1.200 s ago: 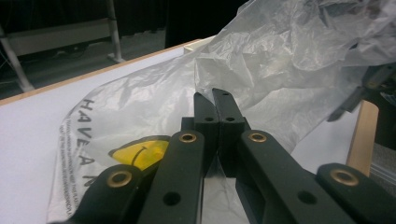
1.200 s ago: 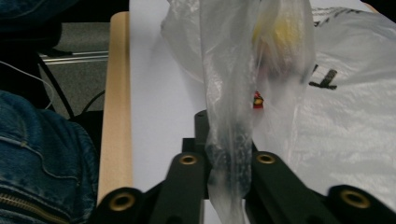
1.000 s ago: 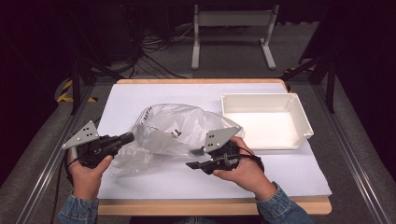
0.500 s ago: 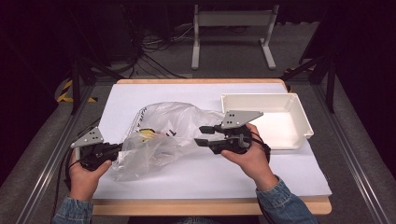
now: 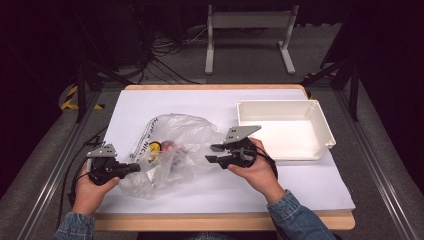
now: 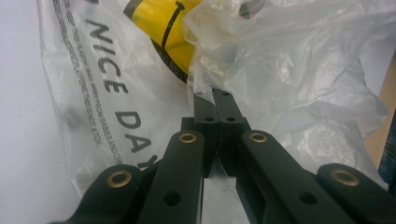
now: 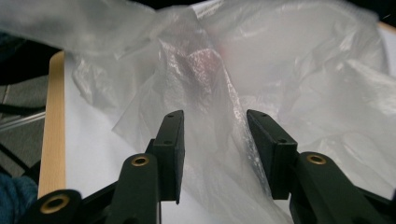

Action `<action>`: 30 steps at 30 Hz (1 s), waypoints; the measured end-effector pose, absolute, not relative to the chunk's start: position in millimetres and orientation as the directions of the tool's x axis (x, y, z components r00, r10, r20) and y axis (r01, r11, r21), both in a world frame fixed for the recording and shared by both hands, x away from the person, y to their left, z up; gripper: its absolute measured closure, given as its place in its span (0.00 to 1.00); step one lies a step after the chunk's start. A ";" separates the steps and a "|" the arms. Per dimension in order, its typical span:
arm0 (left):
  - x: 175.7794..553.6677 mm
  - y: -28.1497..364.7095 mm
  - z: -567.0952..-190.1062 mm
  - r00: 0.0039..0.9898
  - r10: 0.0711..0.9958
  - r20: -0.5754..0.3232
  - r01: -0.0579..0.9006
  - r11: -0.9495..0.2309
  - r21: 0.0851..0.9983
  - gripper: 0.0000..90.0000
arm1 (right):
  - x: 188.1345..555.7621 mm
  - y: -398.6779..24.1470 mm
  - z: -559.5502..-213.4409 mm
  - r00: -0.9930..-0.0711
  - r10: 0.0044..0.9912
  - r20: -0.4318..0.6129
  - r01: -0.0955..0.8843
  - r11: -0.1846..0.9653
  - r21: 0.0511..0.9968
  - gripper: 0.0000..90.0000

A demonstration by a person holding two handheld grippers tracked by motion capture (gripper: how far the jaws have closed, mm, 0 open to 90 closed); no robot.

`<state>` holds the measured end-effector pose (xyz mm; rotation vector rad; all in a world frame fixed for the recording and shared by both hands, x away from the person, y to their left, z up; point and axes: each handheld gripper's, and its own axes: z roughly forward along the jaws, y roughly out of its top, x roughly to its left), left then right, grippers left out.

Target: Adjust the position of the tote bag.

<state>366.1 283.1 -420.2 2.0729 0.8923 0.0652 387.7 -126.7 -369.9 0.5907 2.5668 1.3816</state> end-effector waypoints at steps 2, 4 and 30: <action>367.3 284.1 -422.1 0.741 0.614 -0.272 0.579 -0.378 0.722 1.00 | 388.1 -125.2 -373.4 -0.910 0.413 0.041 0.267 0.506 0.820 0.64; 369.1 285.1 -424.5 0.737 0.614 -0.282 0.590 -0.380 0.713 0.99 | 390.1 -123.5 -380.8 -0.910 0.411 0.059 0.288 0.522 0.803 0.64; 381.8 308.6 -369.0 0.683 0.659 -0.314 0.456 -0.049 0.889 0.32 | 374.3 -141.8 -367.7 -0.903 0.429 0.029 0.258 0.485 0.836 0.62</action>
